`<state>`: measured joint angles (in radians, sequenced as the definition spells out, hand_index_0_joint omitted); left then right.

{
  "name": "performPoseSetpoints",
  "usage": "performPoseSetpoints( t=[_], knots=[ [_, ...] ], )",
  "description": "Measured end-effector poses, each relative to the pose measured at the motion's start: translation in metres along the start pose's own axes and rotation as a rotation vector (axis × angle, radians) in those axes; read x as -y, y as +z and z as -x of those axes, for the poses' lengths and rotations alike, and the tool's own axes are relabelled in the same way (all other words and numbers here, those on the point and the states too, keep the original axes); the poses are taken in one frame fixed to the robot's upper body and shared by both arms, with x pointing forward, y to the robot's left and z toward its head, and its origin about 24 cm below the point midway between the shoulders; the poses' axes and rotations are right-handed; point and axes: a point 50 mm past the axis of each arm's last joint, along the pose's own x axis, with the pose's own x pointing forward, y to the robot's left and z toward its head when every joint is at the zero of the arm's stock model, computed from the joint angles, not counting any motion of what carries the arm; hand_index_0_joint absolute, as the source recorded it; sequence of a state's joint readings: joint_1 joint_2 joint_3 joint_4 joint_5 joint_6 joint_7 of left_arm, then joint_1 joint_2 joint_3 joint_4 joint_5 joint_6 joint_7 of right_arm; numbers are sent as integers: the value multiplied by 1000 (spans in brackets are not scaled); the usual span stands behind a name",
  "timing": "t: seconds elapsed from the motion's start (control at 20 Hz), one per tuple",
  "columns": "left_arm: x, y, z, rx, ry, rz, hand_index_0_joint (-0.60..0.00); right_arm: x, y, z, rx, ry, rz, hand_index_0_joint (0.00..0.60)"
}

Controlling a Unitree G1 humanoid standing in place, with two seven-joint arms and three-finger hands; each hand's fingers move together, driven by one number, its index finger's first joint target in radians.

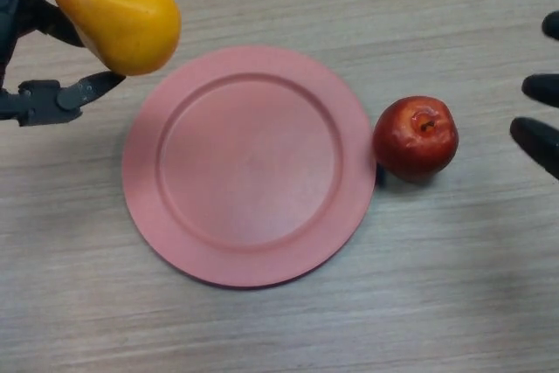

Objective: Pick up the red apple and place it on the plate

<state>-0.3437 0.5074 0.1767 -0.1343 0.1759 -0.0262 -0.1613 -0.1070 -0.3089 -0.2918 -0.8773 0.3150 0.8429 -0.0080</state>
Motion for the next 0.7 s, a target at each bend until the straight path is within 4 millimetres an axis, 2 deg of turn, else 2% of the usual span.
performPoseSetpoints(
  t=[0.05,0.1,0.15,0.2,0.25,0.3,0.35,0.5,0.7],
  knots=[
    [1,0,1,-1,-1,2,-600,0,0,0,0,0,0,600],
    [0,1,4,4,-4,9,-600,-1,-1,0,-3,2,1,550],
    [-1,2,5,3,-6,9,-600,-2,-1,0,-5,5,1,450],
    [-4,1,6,-2,5,6,-600,-4,-1,0,-6,17,0,300],
    [-8,0,7,-5,17,4,-600,-5,-1,0,-6,22,0,199],
    [-10,0,7,-7,29,2,-600,-6,-1,0,-2,25,0,56],
    [-12,-1,7,-9,34,1,-600,-7,1,0,4,31,1,0],
    [-13,-2,8,-37,37,7,-600,-17,8,6,80,127,8,0],
    [-14,8,7,-33,22,79,-600,-22,12,9,103,185,16,0]
  ],
)
